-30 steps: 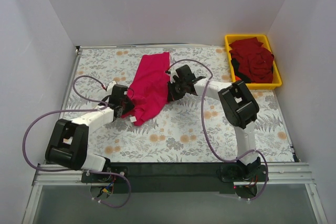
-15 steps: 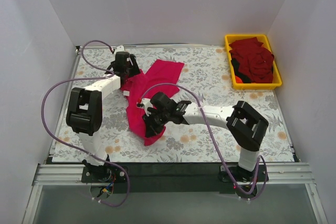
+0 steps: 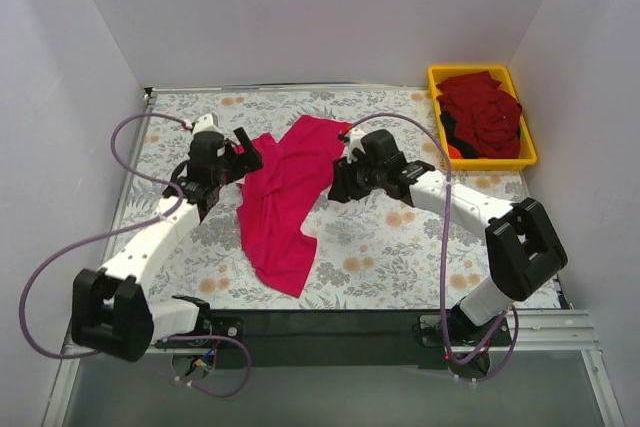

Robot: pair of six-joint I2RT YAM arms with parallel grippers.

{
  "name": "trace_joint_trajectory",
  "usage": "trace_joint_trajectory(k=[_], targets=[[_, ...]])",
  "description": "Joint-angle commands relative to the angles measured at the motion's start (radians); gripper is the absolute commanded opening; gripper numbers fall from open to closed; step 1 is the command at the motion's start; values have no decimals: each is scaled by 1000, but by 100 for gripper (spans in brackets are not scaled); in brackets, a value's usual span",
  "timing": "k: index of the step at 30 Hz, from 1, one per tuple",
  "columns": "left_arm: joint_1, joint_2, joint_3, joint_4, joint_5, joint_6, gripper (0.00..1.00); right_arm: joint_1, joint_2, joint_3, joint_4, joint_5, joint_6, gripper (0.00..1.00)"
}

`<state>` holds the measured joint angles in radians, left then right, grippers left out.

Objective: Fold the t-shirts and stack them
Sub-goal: Flatten the tshirt out

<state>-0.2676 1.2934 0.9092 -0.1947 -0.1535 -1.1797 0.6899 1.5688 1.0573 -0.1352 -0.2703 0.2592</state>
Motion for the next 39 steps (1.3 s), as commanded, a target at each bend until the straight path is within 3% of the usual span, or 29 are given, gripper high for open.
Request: trace_joint_trajectory(k=[1,5,11,15,18,23,27,31,32,35,39], targets=[[-27,-126,-119,-150,92,-177,87,-79,10,35,-4,34,-31,43],[-39,-215,-243,-157,150,-245,85,-147,107,139,-1,34,-32,43],[-39,-129,-293,-121,126,-230,77,-194,201,204,8,10,-17,43],[-38,-19,-306,-39,68,-221,47,-201,175,155,31,19,-3,43],[-27,116,-253,-34,14,-193,31,-204,143,106,49,37,0,43],[31,341,-37,-52,-87,-92,23,-213,119,63,63,54,11,43],[99,503,147,-67,-175,24,26,-211,96,34,77,62,31,43],[107,572,325,-144,-176,100,51,-213,12,-34,85,95,34,43],[88,561,339,-149,-126,113,61,-216,-9,-49,86,106,32,43],[-13,492,353,-118,-132,156,72,-228,-90,-121,85,132,31,43],[-119,442,350,-57,-26,193,73,-254,-199,-220,83,137,38,43]])
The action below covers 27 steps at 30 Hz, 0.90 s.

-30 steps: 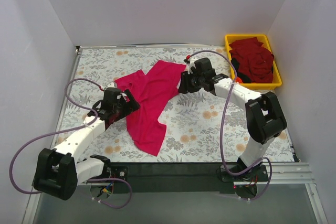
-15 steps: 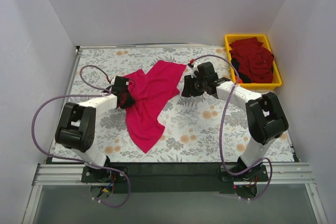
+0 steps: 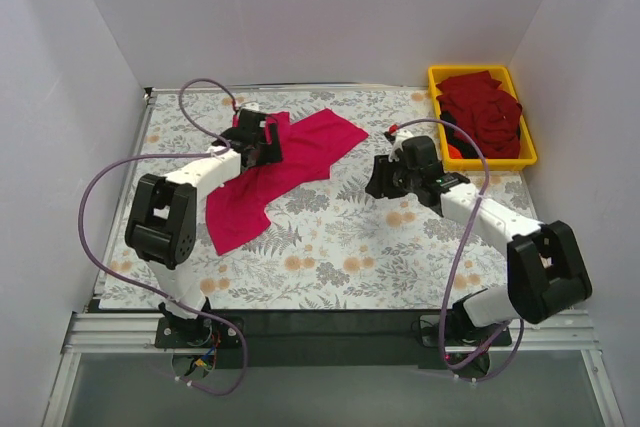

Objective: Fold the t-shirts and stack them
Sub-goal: Flatten the tshirt out

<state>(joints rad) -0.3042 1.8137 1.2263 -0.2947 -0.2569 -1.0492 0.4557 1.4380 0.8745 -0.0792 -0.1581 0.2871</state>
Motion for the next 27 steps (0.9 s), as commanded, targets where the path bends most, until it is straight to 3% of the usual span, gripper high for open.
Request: trace_joint_trajectory(k=[1,8,16,21,27], targets=[[-96,-80,36,58,100,63,73,-26,-112,-70,27,23,14,44],[-209,67,152,123,208,147,72,-45,-281,-172,-22,12,30,57],[-289,269,274,137,226,229,68,-48,-402,-250,-79,-3,41,59],[-337,271,228,135,255,236,58,-51,-448,-287,-87,2,53,59],[-443,148,24,112,318,198,56,-55,-446,-290,-87,29,64,59]])
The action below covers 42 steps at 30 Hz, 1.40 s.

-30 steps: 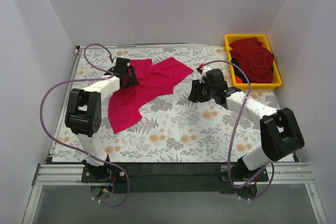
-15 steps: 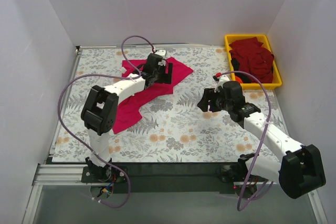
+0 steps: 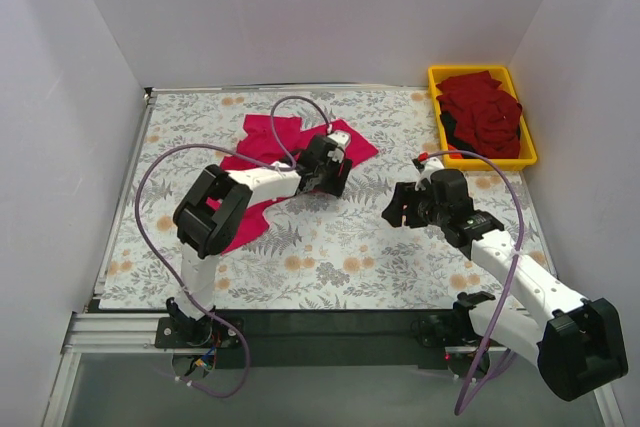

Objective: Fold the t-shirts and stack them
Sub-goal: Flatten the tshirt out

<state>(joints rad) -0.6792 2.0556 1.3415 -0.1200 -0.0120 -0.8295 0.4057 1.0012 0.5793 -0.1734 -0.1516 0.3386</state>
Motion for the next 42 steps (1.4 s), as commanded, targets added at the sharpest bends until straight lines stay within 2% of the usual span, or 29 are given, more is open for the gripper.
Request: trace_joint_trajectory(k=[1,2,6,9,11,18,21,23,28,33,39,42], targets=[[-104,-139,-122,-61,75,-39,56,-5,0,13,9,27,13,58],[-121,-159,-183,-67,73,-45,56,-7,4,16,11,38,13,58],[-178,-262,-272,-101,52,-108,59,-11,37,33,21,79,19,56],[-183,-350,-291,-141,24,-195,65,-18,75,43,38,124,49,52],[-181,-408,-286,-183,-64,-259,69,-18,103,53,40,182,72,50],[-137,-550,-289,-332,-227,-421,72,-25,172,19,32,251,155,47],[-42,-607,-349,-360,-215,-471,73,-25,209,16,32,251,154,45],[62,-676,-416,-375,-188,-487,72,-25,237,25,32,233,143,42],[274,-842,-548,-426,-217,-502,72,-24,313,50,52,218,123,41],[456,-919,-669,-405,-246,-510,70,-25,367,62,83,178,123,40],[595,-963,-735,-369,-232,-514,69,-24,375,77,91,165,116,40],[619,-931,-737,-365,-223,-513,69,-24,387,86,91,165,114,40]])
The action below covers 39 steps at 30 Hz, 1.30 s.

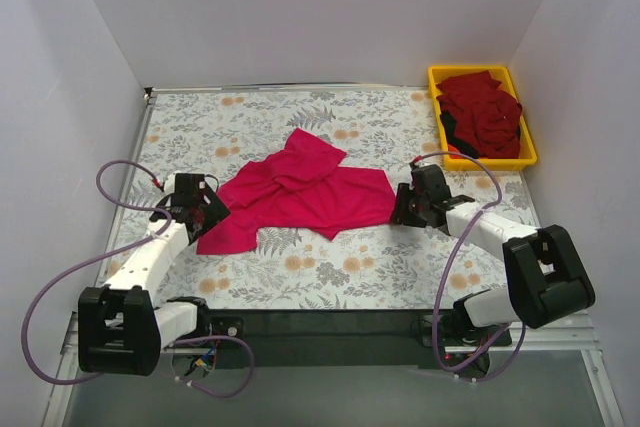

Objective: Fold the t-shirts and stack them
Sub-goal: Flatten the tshirt out

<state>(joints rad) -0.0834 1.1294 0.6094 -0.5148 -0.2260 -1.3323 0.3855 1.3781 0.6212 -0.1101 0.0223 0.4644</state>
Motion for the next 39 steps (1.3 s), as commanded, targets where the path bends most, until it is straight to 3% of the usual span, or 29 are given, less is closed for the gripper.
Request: trace_joint_trajectory(k=[1,4,8,12,23,39], targets=[[27,6,-5,30,-6,-10,69,-5,13,46,27,-9,-13,39],[34,47,-7,32,-3,-18,69,-4,36,48,26,-2,-13,37],[36,70,-5,35,-9,-18,69,-4,56,40,26,2,-21,27],[36,84,4,36,-26,-16,69,-4,52,38,21,10,-33,2],[36,173,32,39,-23,-5,69,-69,125,158,12,56,-59,1],[34,109,36,-54,71,-7,69,-157,340,433,24,77,-27,1]])
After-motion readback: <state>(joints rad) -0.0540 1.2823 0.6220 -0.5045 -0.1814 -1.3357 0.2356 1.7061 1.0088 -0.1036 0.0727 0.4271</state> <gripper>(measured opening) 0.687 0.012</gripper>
